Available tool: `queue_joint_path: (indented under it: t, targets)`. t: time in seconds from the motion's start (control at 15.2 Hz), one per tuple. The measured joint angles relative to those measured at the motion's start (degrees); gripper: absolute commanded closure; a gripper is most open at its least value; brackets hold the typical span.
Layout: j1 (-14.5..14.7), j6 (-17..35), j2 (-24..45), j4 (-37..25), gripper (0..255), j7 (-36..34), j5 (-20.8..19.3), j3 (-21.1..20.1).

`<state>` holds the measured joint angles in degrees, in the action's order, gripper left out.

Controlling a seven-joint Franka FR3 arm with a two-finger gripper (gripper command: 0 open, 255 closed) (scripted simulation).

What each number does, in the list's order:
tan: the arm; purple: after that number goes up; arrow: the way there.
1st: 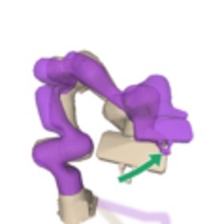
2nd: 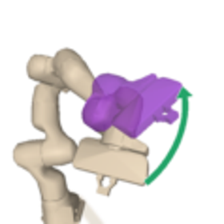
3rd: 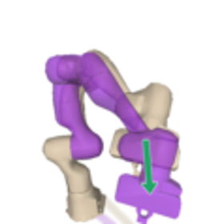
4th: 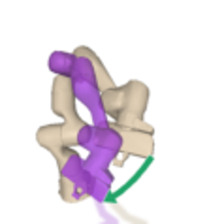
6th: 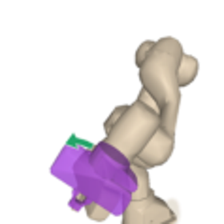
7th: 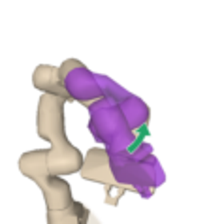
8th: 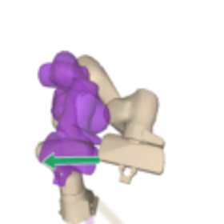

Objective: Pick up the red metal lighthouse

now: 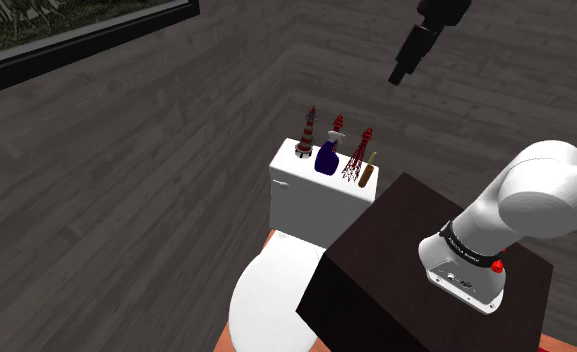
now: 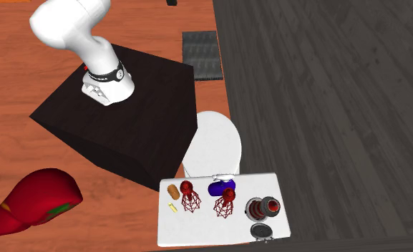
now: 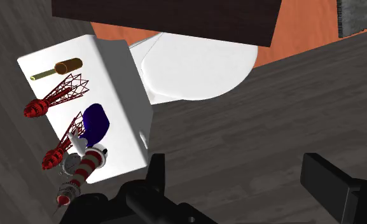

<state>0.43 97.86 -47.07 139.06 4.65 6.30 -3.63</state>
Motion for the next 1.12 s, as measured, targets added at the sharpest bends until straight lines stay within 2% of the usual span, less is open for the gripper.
queue_joint_path:
  t: [0.13,0.33,0.53,1.12]
  targets:
    - [-0.29,0.85,0.15,0.63,0,0.15,-0.17,0.29]
    - [-1.66,5.61,1.24,3.76,0,0.49,-0.8,1.45]
    - [-3.46,11.08,2.72,7.15,0,1.34,-1.74,3.29]
    - [-8.65,29.02,13.69,12.07,0,4.26,-3.56,9.31]
